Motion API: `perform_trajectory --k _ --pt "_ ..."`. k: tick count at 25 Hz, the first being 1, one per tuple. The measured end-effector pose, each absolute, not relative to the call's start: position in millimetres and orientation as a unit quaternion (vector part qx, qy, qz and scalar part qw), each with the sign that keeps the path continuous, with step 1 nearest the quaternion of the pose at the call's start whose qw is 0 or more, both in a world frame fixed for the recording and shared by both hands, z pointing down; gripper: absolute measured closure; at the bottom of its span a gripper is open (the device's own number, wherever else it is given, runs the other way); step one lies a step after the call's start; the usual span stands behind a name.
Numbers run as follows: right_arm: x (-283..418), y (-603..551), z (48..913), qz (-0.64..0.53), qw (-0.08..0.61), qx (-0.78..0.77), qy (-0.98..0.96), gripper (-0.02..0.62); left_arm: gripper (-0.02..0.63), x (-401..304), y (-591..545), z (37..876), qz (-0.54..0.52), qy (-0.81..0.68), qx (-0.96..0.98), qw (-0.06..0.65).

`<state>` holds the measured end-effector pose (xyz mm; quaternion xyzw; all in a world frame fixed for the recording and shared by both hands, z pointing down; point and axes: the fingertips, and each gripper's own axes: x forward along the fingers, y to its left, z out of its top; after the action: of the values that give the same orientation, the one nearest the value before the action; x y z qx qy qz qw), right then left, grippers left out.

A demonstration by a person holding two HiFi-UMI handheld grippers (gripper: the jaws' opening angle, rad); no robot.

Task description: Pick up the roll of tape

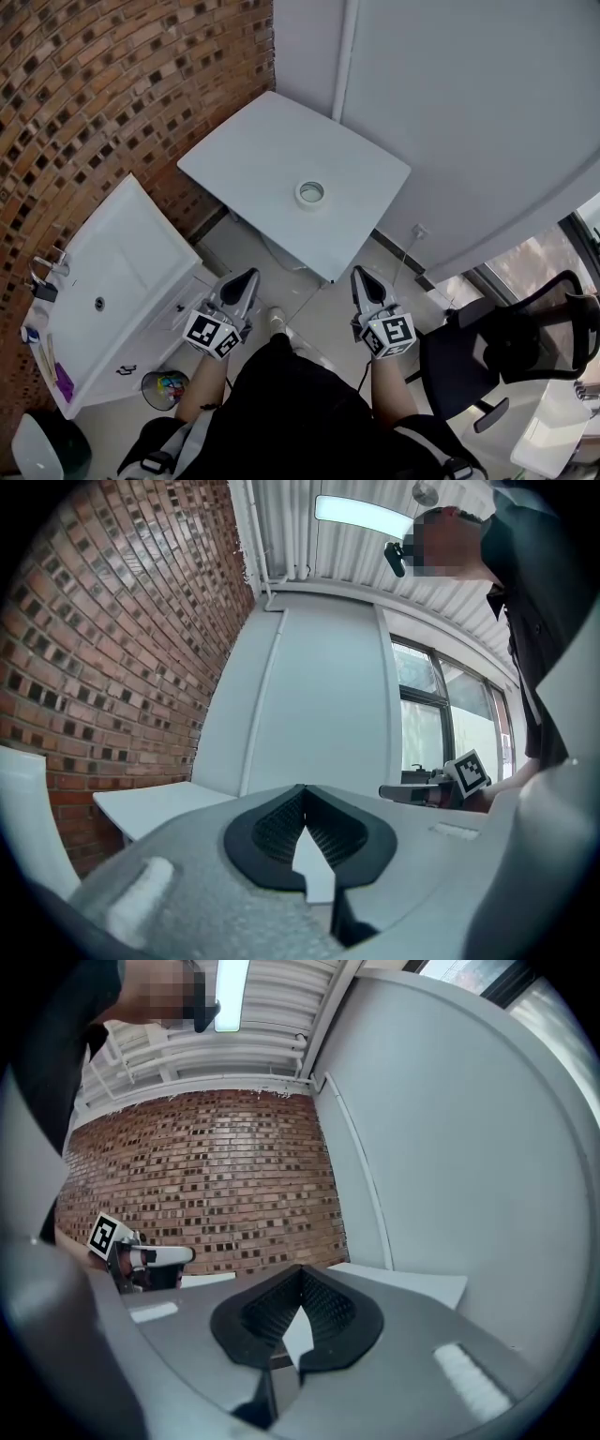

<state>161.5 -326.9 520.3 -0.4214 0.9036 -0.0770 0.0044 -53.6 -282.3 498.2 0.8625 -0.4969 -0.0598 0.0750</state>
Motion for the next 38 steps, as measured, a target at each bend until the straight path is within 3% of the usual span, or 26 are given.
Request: perform_trajectory --k 17,38 --pt "160 -417 506 -0.052 0.007 -0.462 0.885 0.589 0.604 -52 -408 485 -0.095 -0.472 0.875 0.06" --pt "104 -488 506 -0.048 -0.02 -0.463 0.885 0.589 0.604 -95 -469 505 -0.084 -0.432 0.893 0.092"
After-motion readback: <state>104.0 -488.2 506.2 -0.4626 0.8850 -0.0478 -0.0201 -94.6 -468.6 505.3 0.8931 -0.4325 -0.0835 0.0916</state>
